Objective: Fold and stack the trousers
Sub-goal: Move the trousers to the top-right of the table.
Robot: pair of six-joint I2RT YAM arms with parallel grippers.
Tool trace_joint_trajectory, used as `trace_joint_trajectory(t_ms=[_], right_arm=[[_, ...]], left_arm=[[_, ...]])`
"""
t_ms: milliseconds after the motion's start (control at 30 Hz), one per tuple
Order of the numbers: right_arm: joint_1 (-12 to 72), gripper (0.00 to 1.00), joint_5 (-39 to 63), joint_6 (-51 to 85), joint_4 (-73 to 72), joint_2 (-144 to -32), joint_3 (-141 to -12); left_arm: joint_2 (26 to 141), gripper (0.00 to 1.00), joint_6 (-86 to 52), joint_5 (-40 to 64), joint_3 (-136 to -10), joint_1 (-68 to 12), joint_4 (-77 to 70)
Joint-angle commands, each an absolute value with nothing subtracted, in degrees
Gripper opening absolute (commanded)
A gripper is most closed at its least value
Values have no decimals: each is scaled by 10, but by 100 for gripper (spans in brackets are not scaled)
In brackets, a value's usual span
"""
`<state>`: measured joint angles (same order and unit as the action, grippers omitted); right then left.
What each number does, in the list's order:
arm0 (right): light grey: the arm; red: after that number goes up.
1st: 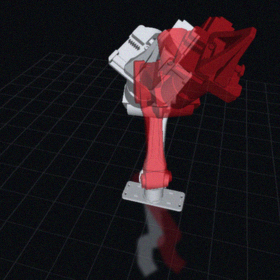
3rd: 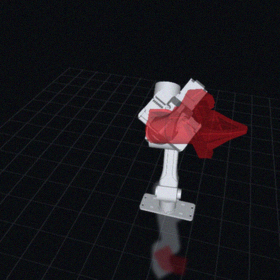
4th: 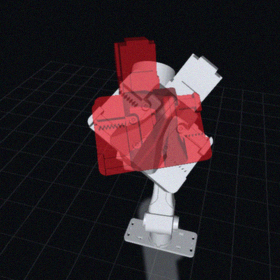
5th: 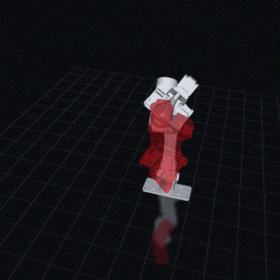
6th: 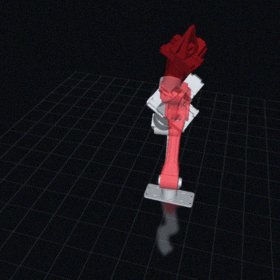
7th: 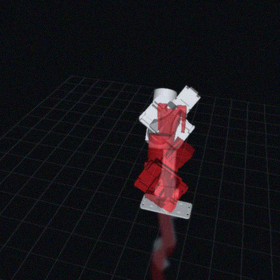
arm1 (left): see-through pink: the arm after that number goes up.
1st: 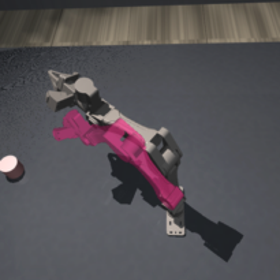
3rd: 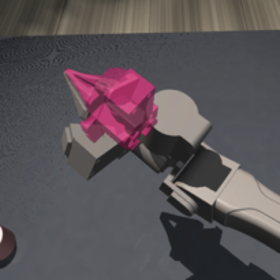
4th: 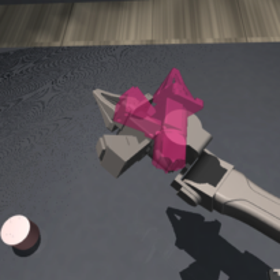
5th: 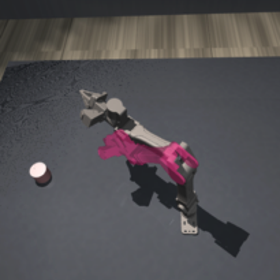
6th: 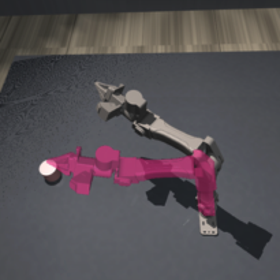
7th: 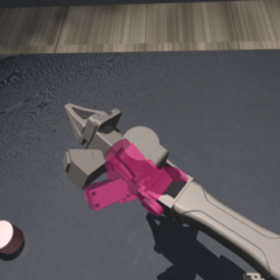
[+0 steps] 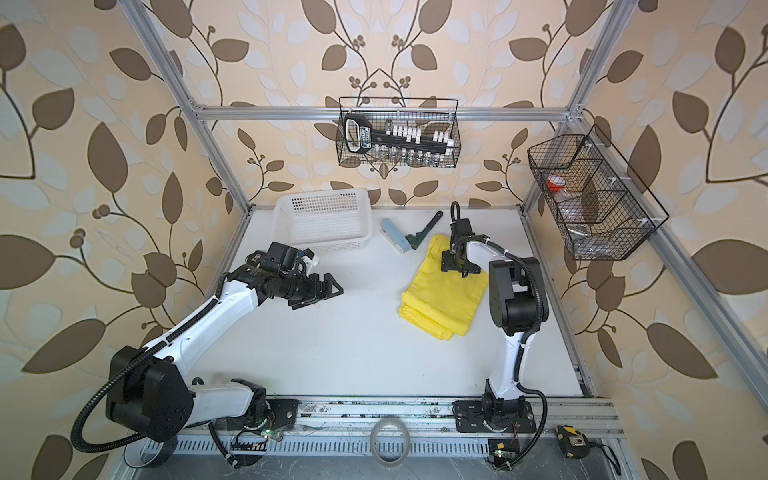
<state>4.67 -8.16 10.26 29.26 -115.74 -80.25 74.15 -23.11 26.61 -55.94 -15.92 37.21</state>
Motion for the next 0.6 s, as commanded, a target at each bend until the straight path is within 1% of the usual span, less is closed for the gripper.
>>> trace_joint_trajectory(t_ms=[0, 167, 300, 433, 500, 567], right_arm=[[28, 84, -61, 5, 312, -1213, -843], [19, 84, -56, -81, 323, -1255, -916], [21, 84, 7, -85, 274, -1175, -890], [31, 86, 41, -5, 239, -1072, -834], [48, 86, 38, 63, 226, -1024, -783], [68, 86, 1, 169, 211, -987, -729]], left_arm=[[754, 99, -207, 263, -576, -151, 392], [767, 99, -205, 259, -590, -152, 398], [774, 99, -200, 256, -594, -152, 403], [784, 99, -203, 261, -598, -151, 397], [787, 99, -201, 260, -602, -151, 397], [789, 99, -199, 261, -604, -151, 398]])
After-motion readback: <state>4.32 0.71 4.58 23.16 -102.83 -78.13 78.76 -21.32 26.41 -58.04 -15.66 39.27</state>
